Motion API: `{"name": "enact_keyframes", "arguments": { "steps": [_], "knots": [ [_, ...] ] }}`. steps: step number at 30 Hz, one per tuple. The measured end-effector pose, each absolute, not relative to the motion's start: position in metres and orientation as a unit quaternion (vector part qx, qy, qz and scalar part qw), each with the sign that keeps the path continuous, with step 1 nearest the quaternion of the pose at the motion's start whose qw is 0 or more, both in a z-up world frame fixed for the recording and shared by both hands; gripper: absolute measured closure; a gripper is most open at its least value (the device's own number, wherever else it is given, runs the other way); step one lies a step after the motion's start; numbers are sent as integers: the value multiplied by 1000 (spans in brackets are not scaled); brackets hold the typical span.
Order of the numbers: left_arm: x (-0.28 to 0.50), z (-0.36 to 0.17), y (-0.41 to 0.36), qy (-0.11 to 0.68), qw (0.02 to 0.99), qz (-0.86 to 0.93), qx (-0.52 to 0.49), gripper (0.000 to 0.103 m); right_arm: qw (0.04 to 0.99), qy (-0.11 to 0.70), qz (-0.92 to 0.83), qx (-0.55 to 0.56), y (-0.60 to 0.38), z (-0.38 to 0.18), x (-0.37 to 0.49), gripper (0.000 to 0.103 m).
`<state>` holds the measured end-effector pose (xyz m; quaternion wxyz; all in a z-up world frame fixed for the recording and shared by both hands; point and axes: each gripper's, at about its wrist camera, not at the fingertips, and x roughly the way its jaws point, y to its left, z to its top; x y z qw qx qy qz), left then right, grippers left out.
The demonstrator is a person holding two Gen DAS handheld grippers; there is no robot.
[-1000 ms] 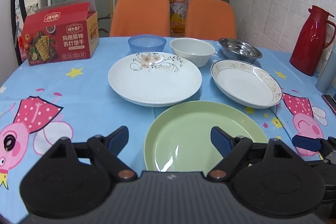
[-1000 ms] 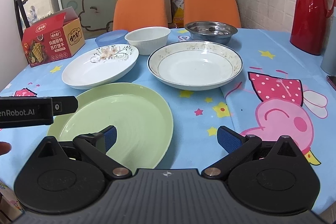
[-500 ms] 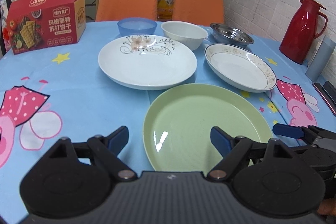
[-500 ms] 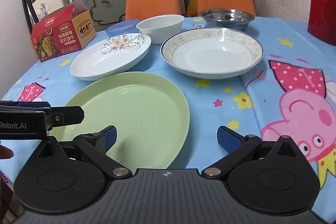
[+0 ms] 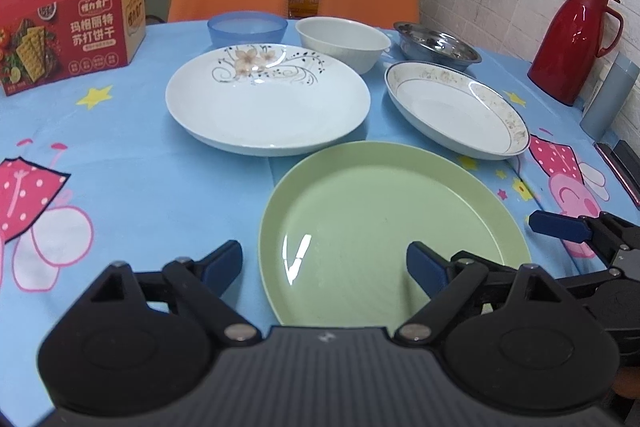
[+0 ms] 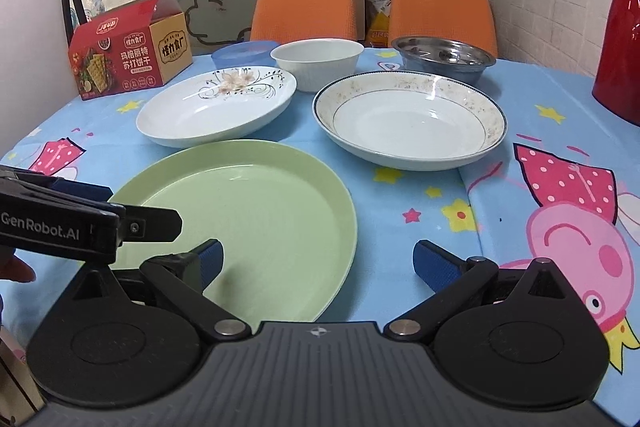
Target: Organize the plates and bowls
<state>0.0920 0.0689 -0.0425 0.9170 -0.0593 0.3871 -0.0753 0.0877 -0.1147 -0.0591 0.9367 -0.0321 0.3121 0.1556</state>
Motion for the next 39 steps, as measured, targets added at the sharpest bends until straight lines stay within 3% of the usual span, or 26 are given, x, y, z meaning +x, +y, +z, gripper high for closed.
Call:
{"name": "enact_keyframes", "arguments": {
  "steps": [3, 8, 18, 28, 33, 39],
  "knots": [
    [92, -47, 67, 388, 916, -80, -67, 15, 932, 322, 166, -25, -112, -64, 89, 0],
    [86, -48, 63, 375, 922, -73, -67, 27, 939, 299, 166, -36, -102, -64, 79, 0],
    [64, -30, 98, 359, 931, -25, -68, 27, 943, 271, 185, -52, -65, -42, 58, 2],
    [49, -47, 157, 374, 923, 38, -88, 27, 920, 296, 247, -74, -5, -59, 65, 0],
    [54, -49, 156, 372, 924, 23, -88, 14, 908, 316, 270, -54, -11, -61, 72, 0],
    [62, -18, 186, 328, 936, 3, -131, 11, 922, 285, 260, -2, -41, -31, 96, 0]
  ]
}}
